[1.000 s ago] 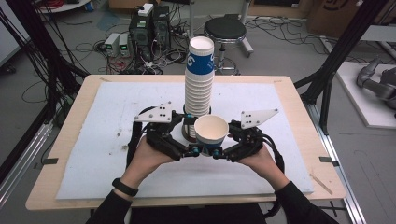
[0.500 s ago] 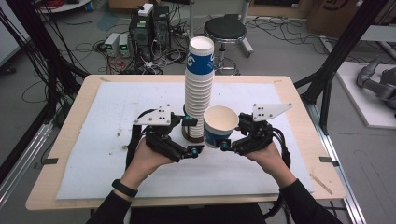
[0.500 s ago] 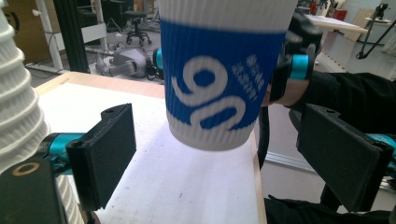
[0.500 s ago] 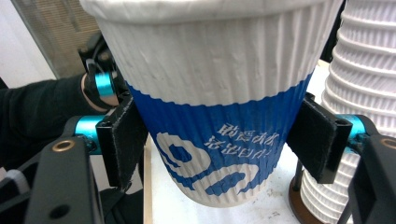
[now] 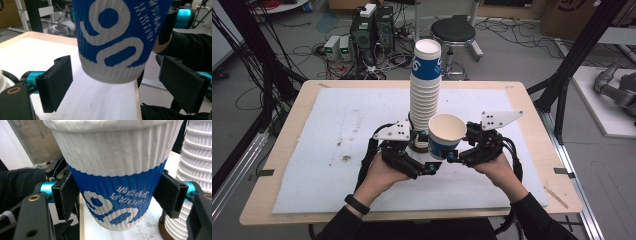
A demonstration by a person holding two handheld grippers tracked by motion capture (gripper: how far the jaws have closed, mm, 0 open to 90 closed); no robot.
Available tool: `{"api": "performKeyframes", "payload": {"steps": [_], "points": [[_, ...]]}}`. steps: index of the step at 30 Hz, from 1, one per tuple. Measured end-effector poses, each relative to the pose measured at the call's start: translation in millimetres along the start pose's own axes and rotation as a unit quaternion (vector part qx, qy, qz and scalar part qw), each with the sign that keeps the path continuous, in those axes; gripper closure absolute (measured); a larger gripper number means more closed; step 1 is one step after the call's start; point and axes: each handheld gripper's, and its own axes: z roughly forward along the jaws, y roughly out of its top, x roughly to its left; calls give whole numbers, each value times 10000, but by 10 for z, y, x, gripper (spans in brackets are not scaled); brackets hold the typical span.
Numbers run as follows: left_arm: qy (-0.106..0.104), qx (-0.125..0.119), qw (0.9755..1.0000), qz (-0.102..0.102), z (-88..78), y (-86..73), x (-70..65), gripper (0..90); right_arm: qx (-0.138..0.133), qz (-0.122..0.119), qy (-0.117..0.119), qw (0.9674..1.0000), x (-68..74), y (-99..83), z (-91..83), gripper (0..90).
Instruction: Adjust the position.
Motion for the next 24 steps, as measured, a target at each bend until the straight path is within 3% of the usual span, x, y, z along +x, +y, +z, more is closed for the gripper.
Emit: {"api": "performKeyframes", "payload": {"steps": [11, 19, 24], "points": [[-1, -144, 9998, -116, 25, -34, 15, 151, 66, 15, 82, 9999, 28, -25, 82, 259], [-71, -170, 9998, -36, 25, -39, 2, 289, 73, 26, 76, 9999, 27, -37, 102, 259], [-67, -174, 9998, -30, 23, -42, 1, 293, 75, 22, 91, 9999, 29, -36, 101, 259]]}}
